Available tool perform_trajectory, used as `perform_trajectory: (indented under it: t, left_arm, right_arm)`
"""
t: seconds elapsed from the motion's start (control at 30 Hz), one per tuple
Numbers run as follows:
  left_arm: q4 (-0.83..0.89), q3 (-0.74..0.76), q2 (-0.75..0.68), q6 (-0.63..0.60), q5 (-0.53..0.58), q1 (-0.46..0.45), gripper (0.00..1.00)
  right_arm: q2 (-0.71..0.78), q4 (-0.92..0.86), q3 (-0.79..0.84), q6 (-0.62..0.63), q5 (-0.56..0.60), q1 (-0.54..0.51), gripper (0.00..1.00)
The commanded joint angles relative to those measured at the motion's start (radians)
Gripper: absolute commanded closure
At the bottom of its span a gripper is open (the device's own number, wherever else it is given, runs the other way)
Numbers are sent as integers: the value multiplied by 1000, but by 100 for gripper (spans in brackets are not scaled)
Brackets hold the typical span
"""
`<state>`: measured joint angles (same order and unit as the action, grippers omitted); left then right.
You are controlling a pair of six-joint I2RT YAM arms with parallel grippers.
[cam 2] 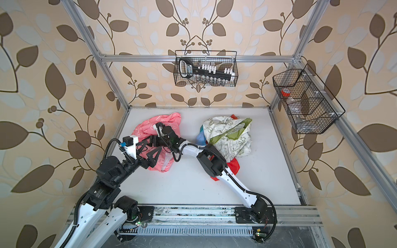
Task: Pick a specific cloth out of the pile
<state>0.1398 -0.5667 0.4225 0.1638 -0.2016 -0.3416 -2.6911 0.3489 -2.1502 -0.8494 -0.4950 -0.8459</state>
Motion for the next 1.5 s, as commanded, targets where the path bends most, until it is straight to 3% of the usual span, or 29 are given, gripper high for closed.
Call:
perform_trajectory:
  t: [0.0, 0.03, 0.13, 0.33, 0.63, 0.8, 0.9, 1.13, 1.2, 1.33, 1.47]
  left_arm:
    - [-25, -2, -17, 6, -4, -12, 1]
    - [-26, -1, -18, 7, -8, -13, 1]
    - [-25, -1, -19, 4, -10, -14, 1]
    - [-17, -7, -20, -1, -3, -17, 1]
    - [-4, -8, -11, -9, 27, -28, 1]
    - [36, -22, 43, -15, 145, -39, 1]
    - [46, -27, 105, -12, 236, -39, 1]
    - [3, -32, 339, -37, 468, -17, 1]
    - [-16, -38, 437, -33, 471, 39, 1]
    - [-148, -4, 555, 9, 346, 190, 1]
    - [-249, 41, 598, -53, 424, 225, 1]
  right_arm:
    - [123, -41, 74, 107, -37, 5, 12]
    - [147, -40, 97, 113, -44, 8, 1]
    - [207, -94, 134, 149, -55, 10, 0]
    - [319, -419, 160, 280, 39, 13, 0]
    - [731, -498, 679, 369, 243, 81, 0]
    - [1041, -529, 947, 438, 346, 149, 0]
    - [1231, -560, 1043, 435, 433, 229, 0]
    - [1566, -589, 1227, 444, 441, 533, 0]
    - [1630, -577, 1291, 454, 434, 628, 0]
    - [1682, -545, 1374, 496, 409, 764, 0]
    - [1704, -401, 1480, 570, 496, 807, 0]
